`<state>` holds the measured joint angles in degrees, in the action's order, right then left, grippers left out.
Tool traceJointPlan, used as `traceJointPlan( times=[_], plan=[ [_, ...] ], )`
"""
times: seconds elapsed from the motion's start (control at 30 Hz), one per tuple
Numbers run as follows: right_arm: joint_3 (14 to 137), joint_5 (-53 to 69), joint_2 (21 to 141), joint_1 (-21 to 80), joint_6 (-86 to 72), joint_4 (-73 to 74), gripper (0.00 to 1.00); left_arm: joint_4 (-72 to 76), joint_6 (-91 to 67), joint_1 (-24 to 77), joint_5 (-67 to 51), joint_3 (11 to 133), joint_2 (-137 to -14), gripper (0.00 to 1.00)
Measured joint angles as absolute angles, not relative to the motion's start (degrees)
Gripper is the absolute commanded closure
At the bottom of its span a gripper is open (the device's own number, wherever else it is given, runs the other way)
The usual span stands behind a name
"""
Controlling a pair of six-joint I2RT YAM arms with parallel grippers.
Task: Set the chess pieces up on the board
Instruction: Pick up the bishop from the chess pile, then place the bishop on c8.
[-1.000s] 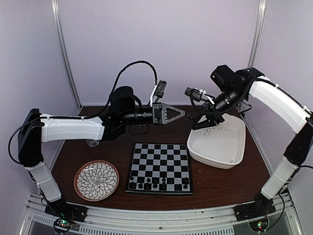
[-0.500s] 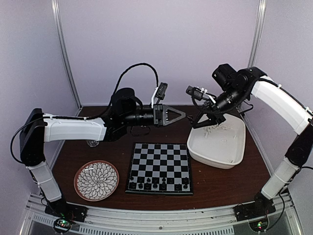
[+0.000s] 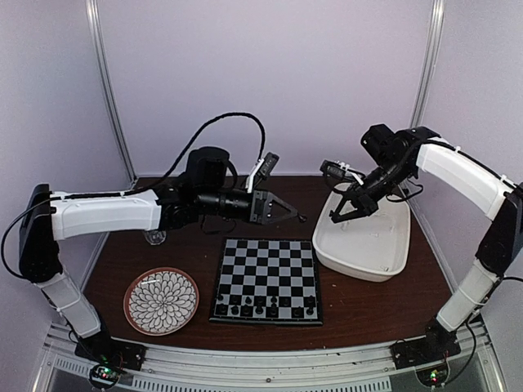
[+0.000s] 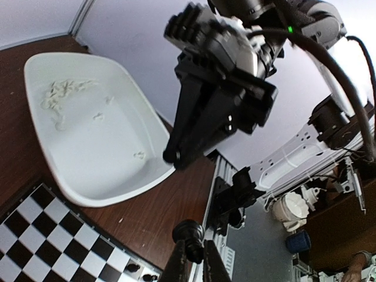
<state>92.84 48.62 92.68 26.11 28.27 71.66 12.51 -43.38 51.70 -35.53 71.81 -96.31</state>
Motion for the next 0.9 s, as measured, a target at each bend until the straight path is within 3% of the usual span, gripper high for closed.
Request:
traceJointPlan(
  times=[0.2, 0.4, 0.6, 0.9],
  plan=[
    [90.6, 44.7, 93.9, 19.4, 27.6, 70.1, 0.97, -13.2, -28.5, 53.1, -29.7, 78.2, -93.6, 1.00],
    [89.1, 40.4, 93.9, 19.0, 26.3, 68.2, 0.97, -34.9, -15.8, 59.9, -23.1, 88.8, -98.2, 1.00],
    [88.9, 38.0, 93.9, 18.9, 25.5, 68.1, 0.96, -48.8, -8.3, 65.9, -18.7, 96.8, -106.5, 1.00],
    [88.9, 37.1, 93.9, 18.9, 25.3, 68.1, 0.96, -57.3, -4.0, 70.2, -12.1, 101.4, -112.7, 1.00]
  ],
)
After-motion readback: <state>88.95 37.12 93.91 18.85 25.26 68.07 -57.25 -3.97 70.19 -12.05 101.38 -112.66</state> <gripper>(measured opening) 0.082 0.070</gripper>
